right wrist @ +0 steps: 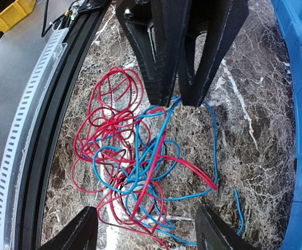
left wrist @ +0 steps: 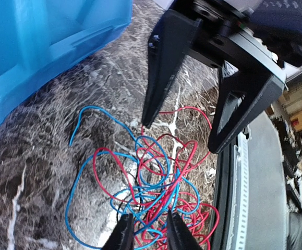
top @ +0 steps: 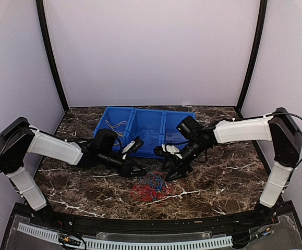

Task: Untangle the cables

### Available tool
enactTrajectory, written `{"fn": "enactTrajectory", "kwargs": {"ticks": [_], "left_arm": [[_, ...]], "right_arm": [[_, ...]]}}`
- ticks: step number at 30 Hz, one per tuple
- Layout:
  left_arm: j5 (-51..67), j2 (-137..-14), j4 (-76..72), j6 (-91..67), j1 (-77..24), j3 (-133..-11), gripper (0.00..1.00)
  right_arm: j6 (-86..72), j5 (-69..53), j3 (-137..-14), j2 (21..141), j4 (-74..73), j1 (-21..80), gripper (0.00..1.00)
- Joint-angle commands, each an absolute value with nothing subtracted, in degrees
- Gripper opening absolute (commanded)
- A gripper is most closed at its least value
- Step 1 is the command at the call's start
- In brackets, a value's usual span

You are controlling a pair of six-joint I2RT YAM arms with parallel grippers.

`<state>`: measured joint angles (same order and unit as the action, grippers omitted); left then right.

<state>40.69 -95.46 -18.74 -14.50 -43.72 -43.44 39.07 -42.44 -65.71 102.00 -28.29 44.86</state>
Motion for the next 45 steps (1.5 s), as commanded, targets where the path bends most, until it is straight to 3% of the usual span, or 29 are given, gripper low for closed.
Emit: {"fn": "enactTrajectory", "kwargs": {"ticks": [1,6,16,26,30,32,35,37,39,45], "left_arm": [[43.28,-96.42,-21.48,-13.86,-44.32,-45.17,0.19],[43.17,-95.45,-21.73,-14.61,-44.99,-44.96,0.05],[35.69,-85.56,-27.19,-21.96,-45.47,-39.4,0.0],[26.9,-69.22,-24.84,-25.43,-46.01,-36.52,0.0],[21.87,-66.97,-20.29,-24.93,-46.05,-35.89,0.0],[19.51,-67.69,-19.35,-25.77,-46.05,-34.83,0.07],[17.46,-68.95,-17.07,-27.9,-46.05,-33.97,0.27],[17.45,-68.65,-18.29,-29.43,-46.05,-32.15,0.35],[16.76,-67.4,-19.82,-30.18,-46.05,-28.77,0.41],[18.37,-66.04,-24.34,-28.58,-46.1,-23.68,0.45]], "right_arm": [[37.65,-44.62,-67.54,102.31,-27.74,45.36,0.65],[35.46,-44.85,-66.59,102.22,-24.81,45.44,0.63],[31.49,-49.91,-68.12,108.04,-21.63,47.35,0.63],[29.11,-52.89,-69.74,113.42,-21.68,48.0,0.08],[28.05,-53.4,-68.89,113.74,-20.74,47.99,0.0],[28.04,-53.0,-68.78,113.65,-20.86,47.99,0.0],[28.37,-52.61,-68.65,113.57,-21.27,47.99,0.0],[28.6,-52.41,-68.2,113.55,-21.43,47.99,0.0],[28.89,-52.22,-67.97,113.58,-21.61,47.98,0.0],[29.38,-52.62,-68.51,114.43,-22.78,47.98,0.0]]}}
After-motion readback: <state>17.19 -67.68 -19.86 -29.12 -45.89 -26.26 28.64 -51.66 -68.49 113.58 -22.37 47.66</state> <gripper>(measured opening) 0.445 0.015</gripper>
